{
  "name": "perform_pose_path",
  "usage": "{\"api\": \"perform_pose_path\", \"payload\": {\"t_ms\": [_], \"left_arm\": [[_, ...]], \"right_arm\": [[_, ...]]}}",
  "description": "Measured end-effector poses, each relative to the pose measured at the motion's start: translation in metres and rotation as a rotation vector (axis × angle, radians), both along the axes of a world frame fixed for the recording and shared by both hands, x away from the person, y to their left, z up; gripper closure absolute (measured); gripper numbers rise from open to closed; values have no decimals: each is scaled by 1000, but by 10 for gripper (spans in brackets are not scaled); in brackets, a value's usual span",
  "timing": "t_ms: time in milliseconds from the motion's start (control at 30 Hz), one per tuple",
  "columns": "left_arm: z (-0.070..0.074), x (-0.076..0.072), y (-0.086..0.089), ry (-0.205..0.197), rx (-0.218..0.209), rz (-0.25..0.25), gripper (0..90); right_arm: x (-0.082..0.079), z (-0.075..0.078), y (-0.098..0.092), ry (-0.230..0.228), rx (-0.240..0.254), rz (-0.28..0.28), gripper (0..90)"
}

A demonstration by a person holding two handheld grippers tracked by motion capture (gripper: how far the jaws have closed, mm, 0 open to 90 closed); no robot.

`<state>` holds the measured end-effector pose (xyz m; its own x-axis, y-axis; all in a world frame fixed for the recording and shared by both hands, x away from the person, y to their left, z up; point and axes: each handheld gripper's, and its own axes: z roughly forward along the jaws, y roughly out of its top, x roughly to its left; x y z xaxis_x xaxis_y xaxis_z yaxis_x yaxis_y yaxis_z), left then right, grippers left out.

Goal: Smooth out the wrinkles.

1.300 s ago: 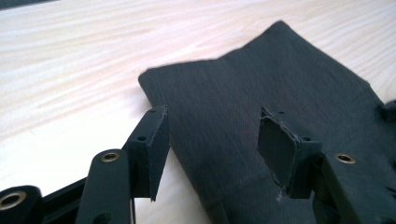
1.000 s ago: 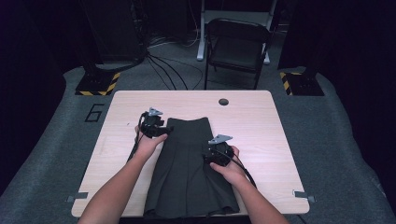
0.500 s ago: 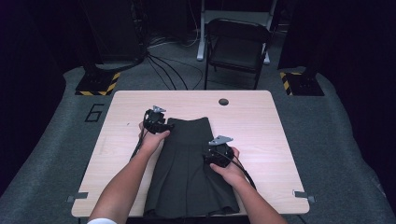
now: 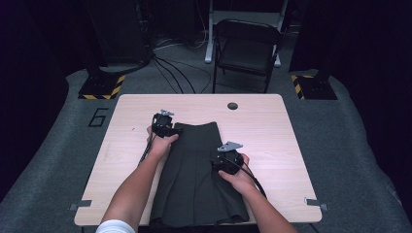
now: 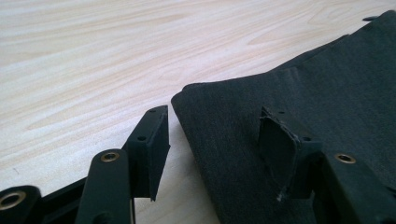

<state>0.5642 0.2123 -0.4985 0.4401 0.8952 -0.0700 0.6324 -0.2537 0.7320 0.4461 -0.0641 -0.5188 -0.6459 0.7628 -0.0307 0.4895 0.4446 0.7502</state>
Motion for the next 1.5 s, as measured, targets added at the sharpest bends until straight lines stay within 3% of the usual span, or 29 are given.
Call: {"api": "perform_pose_path", "payload": {"t_ms": [67,267,500,700,1000,1133,1233,1300,1500], "left_arm": [[-2,1,1,8,14,-2,425],[-8,2,1,36,-5,17,412],[-11,2,0,21,11,23,395],[-17,3,-1,47,8,38,370],[-19,2,-1,33,0,35,365],[-18,1,-3,34,-22,22,441],[-18,1,-4,46,-49,16,444],[-17,2,-3,57,-45,6,444],[-13,2,-4,25,-47,19,517]], "right_arm": [[0,0,0,2,4,-4,423],[0,0,0,1,6,-3,423],[0,-1,0,-6,14,-3,423],[0,0,-1,0,11,1,424],[0,0,-1,7,12,-1,424],[0,0,-1,6,11,-2,424],[0,0,-1,6,9,-2,424],[0,0,-1,6,10,-2,425],[0,0,-1,7,10,-2,425]]}}
